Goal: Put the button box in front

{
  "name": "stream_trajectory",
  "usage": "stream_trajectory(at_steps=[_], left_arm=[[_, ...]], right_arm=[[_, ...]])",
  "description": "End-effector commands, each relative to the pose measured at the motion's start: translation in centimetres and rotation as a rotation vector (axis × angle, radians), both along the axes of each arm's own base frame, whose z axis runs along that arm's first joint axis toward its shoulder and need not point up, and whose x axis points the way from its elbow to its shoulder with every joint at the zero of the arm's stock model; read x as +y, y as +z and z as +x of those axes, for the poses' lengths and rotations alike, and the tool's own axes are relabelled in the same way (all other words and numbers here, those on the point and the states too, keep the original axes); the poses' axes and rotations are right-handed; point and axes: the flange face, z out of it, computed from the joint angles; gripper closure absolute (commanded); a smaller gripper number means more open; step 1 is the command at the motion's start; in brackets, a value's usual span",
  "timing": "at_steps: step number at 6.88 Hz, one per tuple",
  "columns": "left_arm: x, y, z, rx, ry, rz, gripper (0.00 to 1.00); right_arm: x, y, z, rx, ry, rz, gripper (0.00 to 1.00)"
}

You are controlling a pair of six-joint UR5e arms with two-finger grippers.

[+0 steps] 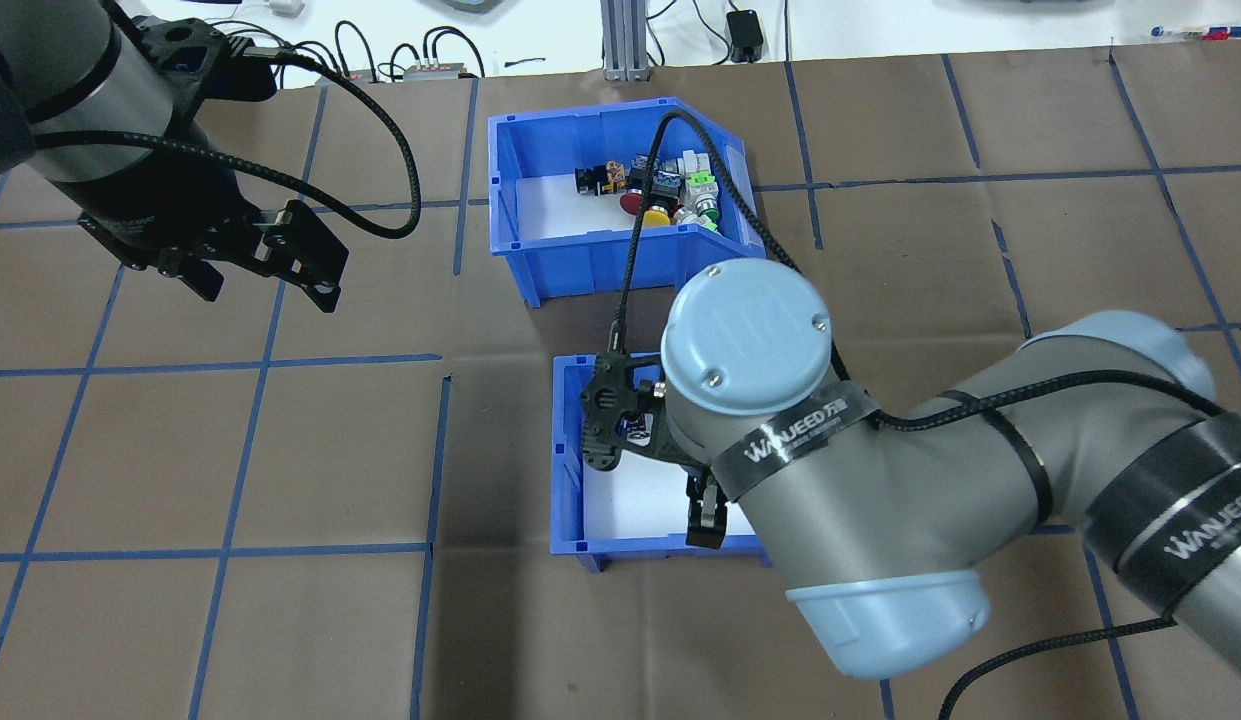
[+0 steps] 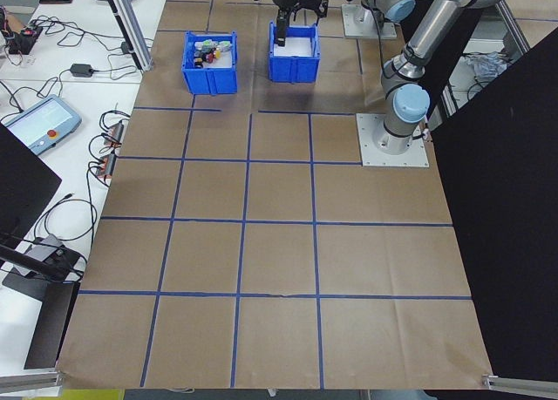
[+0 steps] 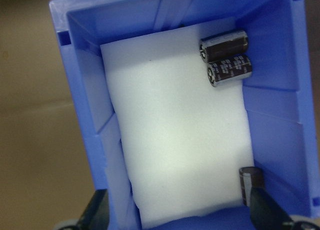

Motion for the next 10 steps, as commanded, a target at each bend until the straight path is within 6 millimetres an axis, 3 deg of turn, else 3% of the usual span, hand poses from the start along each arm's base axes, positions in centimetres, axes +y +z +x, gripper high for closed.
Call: stream_trajectory(at_steps=[1, 2, 4, 5, 7, 8, 9, 10], left_arm=[[-0.3, -0.2, 0.1, 0.000, 0.001, 0.002, 0.00], [-0.5, -0.1, 0.1, 0.000, 0.001, -0.002, 0.00], [-0.3, -0.1, 0.1, -0.002, 0.001, -0.004, 0.00], [-0.2, 0.1, 0.1, -0.002, -0.001, -0.007, 0.00], [0.0, -0.1, 0.0, 0.000, 0.001, -0.007, 0.00], [0.1, -0.4, 0.0, 0.000, -0.001, -0.004, 0.00], [0.1, -0.4, 0.0, 0.000, -0.001, -0.004, 0.00], [0.0, -0.3, 0.1, -0.002, -0.001, -0.004, 0.00]], right_arm=[[-4.6, 4.2, -6.9, -0.026, -0.186, -0.075, 0.00], [-7.0, 6.5, -10.4, -0.042, -0.293, -0.121, 0.00], [-10.7, 9.9, -16.6, -0.126, -0.702, -0.173, 0.00], [-12.4, 9.5, -17.7, -0.148, -0.861, -0.162, 0.00], [-17.0, 9.9, -17.7, -0.162, -1.195, -0.079, 0.00], [-18.8, 11.3, -17.6, -0.129, -1.312, -0.005, 0.00], [-20.5, 12.4, -17.3, -0.098, -1.385, 0.043, 0.00], [-20.9, 13.1, -17.4, -0.064, -1.403, 0.085, 0.00]])
